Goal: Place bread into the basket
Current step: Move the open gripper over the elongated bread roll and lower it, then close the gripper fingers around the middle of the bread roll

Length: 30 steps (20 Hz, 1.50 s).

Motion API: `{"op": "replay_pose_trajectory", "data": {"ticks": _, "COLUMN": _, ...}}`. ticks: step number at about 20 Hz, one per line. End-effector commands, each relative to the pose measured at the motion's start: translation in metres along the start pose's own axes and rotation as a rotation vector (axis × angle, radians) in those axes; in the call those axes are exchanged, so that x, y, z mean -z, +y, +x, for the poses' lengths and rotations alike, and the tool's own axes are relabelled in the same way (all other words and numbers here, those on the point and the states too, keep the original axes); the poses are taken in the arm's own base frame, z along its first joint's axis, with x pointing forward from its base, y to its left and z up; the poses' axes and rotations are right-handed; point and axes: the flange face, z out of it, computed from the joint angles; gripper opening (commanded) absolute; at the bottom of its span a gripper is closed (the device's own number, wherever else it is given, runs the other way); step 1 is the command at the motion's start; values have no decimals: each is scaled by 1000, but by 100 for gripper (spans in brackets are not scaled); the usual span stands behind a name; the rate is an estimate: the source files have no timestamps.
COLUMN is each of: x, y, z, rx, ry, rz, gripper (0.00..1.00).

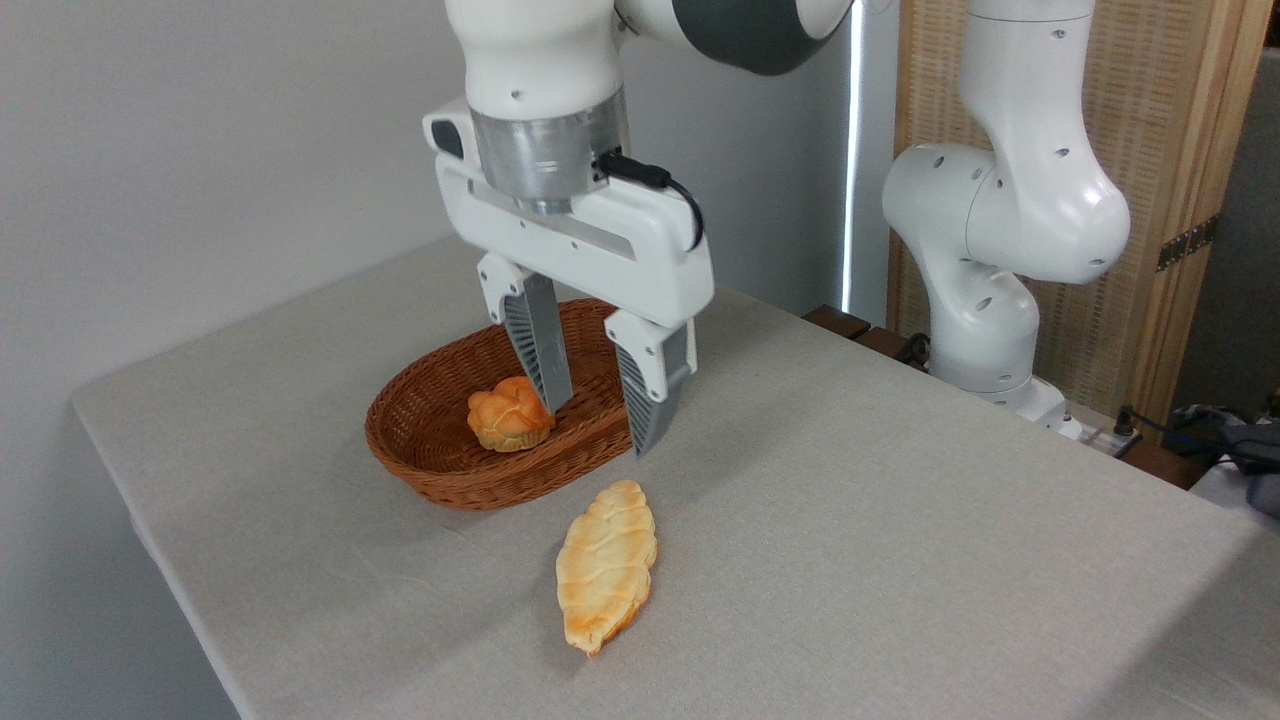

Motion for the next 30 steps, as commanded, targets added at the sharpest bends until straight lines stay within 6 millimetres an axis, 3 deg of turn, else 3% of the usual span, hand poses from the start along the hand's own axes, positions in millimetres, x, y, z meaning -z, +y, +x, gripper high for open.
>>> {"op": "replay_pose_trajectory", "data": {"ticks": 1, "x": -4, "y": -17, "z": -10, "rx": 220, "ry": 5, "rz": -21, "gripper": 100}}
{"op": "replay_pose_trajectory", "data": {"ticks": 7, "x": -22, "y": -27, "z": 1, "rx": 381, "ry": 62, "rz": 19, "gripper": 100}}
{"op": "replay_pose_trajectory", "data": {"ticks": 16, "x": -90, "y": -20, "z": 2, "rx": 364, "ry": 75, "rz": 52, "gripper": 100}}
{"op": "replay_pose_trajectory", "data": {"ticks": 22, "x": -119, "y": -20, "z": 2, "rx": 337, "ry": 8, "rz": 59, "gripper": 100}}
{"op": "replay_pose_trajectory", "data": {"ticks": 30, "x": -140, "y": -25, "z": 12, "rx": 332, "ry": 9, "rz": 63, "gripper": 100}}
